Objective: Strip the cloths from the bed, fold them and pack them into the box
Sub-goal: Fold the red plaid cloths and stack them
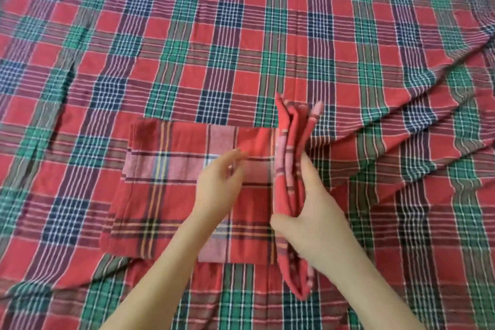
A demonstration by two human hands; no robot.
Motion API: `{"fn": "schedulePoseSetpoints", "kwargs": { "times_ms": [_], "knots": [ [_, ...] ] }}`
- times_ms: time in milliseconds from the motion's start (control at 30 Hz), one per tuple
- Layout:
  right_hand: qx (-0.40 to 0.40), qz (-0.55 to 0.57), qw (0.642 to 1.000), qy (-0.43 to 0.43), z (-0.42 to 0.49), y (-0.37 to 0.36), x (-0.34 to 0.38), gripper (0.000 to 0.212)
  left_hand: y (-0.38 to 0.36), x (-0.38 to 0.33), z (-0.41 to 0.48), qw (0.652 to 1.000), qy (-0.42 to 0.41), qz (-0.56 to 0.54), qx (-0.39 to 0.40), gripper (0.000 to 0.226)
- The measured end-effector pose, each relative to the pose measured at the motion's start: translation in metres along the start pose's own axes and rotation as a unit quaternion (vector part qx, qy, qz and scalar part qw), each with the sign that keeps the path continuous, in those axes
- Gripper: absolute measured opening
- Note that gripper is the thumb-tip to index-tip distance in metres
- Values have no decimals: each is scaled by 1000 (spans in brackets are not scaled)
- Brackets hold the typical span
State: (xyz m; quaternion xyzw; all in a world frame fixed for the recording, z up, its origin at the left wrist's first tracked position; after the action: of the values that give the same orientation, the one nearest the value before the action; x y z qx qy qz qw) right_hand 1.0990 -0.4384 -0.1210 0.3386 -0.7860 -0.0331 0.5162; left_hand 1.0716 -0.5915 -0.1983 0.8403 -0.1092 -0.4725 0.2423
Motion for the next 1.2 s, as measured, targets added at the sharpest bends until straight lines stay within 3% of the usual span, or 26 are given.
{"fn": "schedulePoseSetpoints", "kwargs": {
  "times_ms": [133,300,433,533,600,700,800,867,967,1067,1133,1200],
  "knots": [
    [-5,-133,991,-7,42,-67,18,99,51,59,-15,946,188,-263,-26,18],
    [6,-234,970,-66,72,-123,-6,95,62,95,-27,932,232,-273,-42,21],
    [-10,-199,980,15,61,-110,1,75,63,87,-30,959,197,-191,-68,24],
    [-215,-248,944,47,34,-40,-4,47,48,69,-44,984,157,-58,-59,18],
    [-292,-240,926,7,18,-8,-28,41,39,61,-55,989,130,-25,-63,18],
    [-218,-147,962,-69,22,-14,-70,50,40,55,-67,991,76,-18,-109,12],
    [-164,-71,978,-103,28,-32,-81,56,39,71,-67,988,108,-6,-110,12],
    [-169,-24,980,-106,31,-36,-82,47,45,76,-66,983,109,49,-136,20],
    [-175,64,977,-107,33,-36,-77,29,57,46,-72,971,-17,139,-191,30],
    [-159,155,972,-72,34,-43,-48,34,47,37,-74,960,-123,210,-140,40],
    [-148,152,976,-45,32,-54,-14,45,55,56,-67,964,-121,211,-104,41],
    [-152,95,984,-16,30,-67,23,55,86,84,-62,981,-65,142,-115,31]
  ]
}}
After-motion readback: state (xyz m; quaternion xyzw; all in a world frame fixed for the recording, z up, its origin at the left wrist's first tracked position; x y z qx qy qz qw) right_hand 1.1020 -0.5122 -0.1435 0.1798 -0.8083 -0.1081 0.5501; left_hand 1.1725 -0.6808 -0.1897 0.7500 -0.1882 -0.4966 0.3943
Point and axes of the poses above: each hand's wrist, its own z-axis towards the middle knuckle, its own y-axis out of the back of the hand, x = y × z, the point moved 10 cm from there along z, towards the middle knuckle, and after that the axes turned 9 degrees about y, right-handed, at the moved point
